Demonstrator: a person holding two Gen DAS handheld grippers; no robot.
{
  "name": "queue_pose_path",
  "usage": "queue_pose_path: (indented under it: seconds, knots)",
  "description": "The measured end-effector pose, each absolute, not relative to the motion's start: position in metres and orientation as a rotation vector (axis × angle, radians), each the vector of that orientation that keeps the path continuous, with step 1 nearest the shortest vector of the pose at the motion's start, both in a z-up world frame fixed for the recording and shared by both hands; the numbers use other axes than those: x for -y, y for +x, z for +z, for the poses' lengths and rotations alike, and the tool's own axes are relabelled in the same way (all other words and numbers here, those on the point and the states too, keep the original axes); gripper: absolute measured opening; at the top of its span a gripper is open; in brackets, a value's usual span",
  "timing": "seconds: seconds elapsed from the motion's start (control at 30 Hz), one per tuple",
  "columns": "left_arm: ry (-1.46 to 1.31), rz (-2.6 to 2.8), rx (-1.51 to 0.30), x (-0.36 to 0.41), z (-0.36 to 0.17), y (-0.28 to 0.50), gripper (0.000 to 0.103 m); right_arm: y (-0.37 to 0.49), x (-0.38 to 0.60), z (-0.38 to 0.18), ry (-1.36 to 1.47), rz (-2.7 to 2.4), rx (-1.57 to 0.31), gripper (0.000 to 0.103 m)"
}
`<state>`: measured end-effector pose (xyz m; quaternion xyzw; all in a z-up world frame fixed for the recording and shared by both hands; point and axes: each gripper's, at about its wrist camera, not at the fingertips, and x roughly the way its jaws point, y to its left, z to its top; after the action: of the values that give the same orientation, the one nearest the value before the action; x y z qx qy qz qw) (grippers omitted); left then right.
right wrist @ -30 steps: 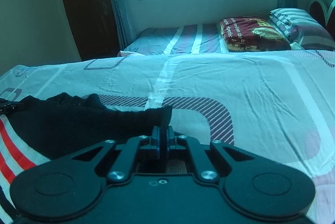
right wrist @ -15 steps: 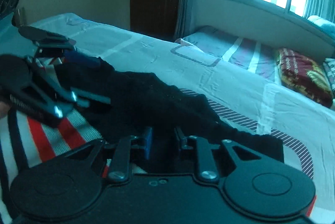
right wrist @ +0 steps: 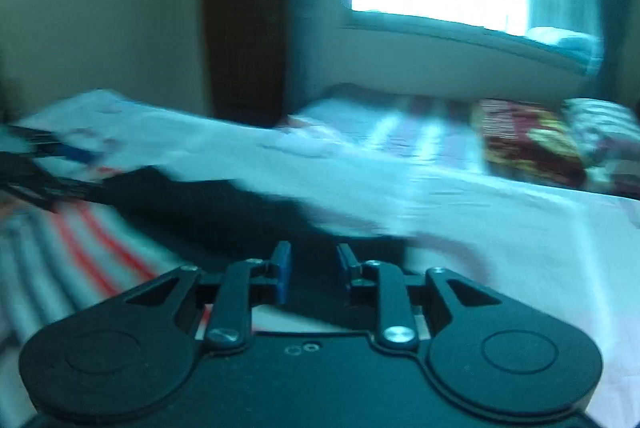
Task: Fold small clothes
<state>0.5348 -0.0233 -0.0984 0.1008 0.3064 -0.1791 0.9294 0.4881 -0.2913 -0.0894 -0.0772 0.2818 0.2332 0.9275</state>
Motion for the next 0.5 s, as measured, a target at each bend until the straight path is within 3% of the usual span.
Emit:
queue_pose_path:
  seconds: [0.2, 0.5]
  knots:
    - [0.290, -0.420, -0.688, 0.083, -0.128, 0.507, 0.086, 0.472, 0.225, -0.125, -0.310, 0.603, -0.693, 0.031]
    - [0.082, -0.250, -0.720, -0.031, -0.137, 0.474, 0.088, 0.454, 0.314, -0.120, -0.262, 0.390, -0.728, 0.031]
